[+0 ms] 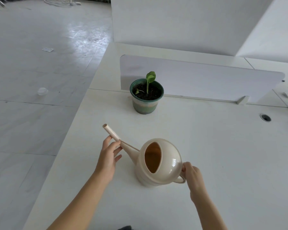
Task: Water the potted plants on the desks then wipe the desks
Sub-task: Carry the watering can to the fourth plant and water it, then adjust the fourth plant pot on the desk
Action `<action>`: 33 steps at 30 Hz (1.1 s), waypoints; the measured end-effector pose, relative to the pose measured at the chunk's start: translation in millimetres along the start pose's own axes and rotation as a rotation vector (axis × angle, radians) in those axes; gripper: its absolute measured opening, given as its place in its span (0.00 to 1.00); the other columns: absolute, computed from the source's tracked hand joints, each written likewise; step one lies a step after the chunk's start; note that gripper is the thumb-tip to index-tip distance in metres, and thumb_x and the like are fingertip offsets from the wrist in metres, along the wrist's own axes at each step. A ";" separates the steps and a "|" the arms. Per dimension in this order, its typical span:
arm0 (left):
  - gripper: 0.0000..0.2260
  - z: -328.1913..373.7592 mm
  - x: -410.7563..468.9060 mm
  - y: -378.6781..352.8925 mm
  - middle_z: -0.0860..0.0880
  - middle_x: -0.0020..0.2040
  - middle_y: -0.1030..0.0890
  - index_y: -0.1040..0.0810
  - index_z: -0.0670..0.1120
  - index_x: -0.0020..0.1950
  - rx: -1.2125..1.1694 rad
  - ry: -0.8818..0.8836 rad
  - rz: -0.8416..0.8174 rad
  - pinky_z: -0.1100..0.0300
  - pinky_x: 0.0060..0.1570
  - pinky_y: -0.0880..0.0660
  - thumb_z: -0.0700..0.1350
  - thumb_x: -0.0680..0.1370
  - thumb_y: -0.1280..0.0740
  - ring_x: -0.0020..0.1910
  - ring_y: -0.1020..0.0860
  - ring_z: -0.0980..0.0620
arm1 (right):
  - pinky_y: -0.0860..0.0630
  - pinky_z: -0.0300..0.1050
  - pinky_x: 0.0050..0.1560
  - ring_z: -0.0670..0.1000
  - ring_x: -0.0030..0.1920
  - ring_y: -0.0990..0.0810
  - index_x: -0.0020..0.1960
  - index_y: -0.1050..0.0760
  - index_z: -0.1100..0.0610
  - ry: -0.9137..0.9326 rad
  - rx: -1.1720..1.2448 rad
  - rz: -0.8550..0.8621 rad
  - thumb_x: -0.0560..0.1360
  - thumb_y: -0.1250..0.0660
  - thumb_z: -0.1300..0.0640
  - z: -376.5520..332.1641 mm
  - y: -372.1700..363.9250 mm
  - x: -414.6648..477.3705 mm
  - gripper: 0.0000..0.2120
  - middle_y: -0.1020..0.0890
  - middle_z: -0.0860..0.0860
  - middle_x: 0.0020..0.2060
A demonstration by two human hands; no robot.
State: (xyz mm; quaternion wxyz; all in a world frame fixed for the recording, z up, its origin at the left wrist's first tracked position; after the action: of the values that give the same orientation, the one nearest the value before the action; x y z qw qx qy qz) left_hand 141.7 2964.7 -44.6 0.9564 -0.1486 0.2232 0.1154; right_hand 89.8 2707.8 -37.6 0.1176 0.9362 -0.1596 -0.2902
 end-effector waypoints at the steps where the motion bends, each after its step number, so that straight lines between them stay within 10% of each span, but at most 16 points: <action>1: 0.13 0.8 -1.8 6.4 0.47 0.60 0.25 0.33 0.54 0.63 -0.001 -0.012 0.019 0.50 0.62 0.36 0.44 0.79 0.43 0.61 0.26 0.47 | 0.46 0.45 0.34 0.49 0.30 0.43 0.29 0.44 0.55 -0.001 -0.006 -0.013 0.74 0.46 0.63 -0.5 -4.5 0.2 0.16 0.41 0.51 0.27; 14: 0.19 3.0 -11.6 72.5 0.48 0.60 0.25 0.36 0.50 0.71 -0.030 -0.053 0.222 0.51 0.59 0.35 0.42 0.80 0.44 0.63 0.28 0.45 | 0.42 0.44 0.34 0.43 0.24 0.33 0.28 0.42 0.56 0.087 -0.103 -0.213 0.75 0.46 0.61 -13.7 -68.8 1.3 0.17 0.35 0.43 0.18; 21: 0.18 39.4 -30.0 64.8 0.48 0.59 0.26 0.36 0.46 0.70 0.070 -0.132 0.155 0.53 0.56 0.33 0.42 0.80 0.43 0.60 0.26 0.46 | 0.32 0.44 0.39 0.47 0.34 0.24 0.38 0.24 0.65 0.081 -0.083 -0.167 0.76 0.41 0.57 -32.1 -60.9 18.2 0.15 0.22 0.69 0.40; 25: 0.20 61.2 -14.1 36.6 0.48 0.60 0.25 0.36 0.46 0.71 0.136 -0.179 0.127 0.54 0.55 0.31 0.43 0.79 0.41 0.58 0.25 0.47 | 0.30 0.54 0.43 0.49 0.41 0.34 0.54 0.32 0.77 0.228 -0.065 -0.134 0.75 0.41 0.60 -82.1 -63.0 33.3 0.18 0.27 0.74 0.45; 29: 0.19 76.5 28.2 -1.9 0.50 0.61 0.27 0.35 0.47 0.71 0.266 -0.205 0.072 0.53 0.60 0.30 0.45 0.79 0.41 0.60 0.26 0.50 | 0.31 0.60 0.61 0.65 0.51 0.24 0.58 0.31 0.73 0.286 -0.049 -0.127 0.76 0.42 0.61 -120.4 -72.2 57.7 0.17 0.27 0.70 0.58; 33: 0.17 88.7 86.7 -35.1 0.51 0.58 0.30 0.32 0.49 0.66 0.326 -0.230 0.029 0.53 0.60 0.33 0.49 0.78 0.42 0.58 0.30 0.51 | 0.35 0.42 0.60 0.52 0.67 0.31 0.69 0.34 0.59 0.245 -0.024 -0.154 0.76 0.42 0.60 -140.0 -88.3 92.2 0.21 0.28 0.54 0.67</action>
State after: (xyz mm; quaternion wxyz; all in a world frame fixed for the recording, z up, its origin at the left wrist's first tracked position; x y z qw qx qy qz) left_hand 262.3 2975.3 -0.5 0.9852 0.0255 0.1305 0.1077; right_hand 263.4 2773.2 0.7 0.1250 0.9726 -0.0682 -0.1836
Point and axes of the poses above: each hand's wrist, its own x-axis towards the middle knuckle, its own y-axis out of the back of the hand, z = x × y, the point moved 7 cm from there along x, towards the middle knuckle
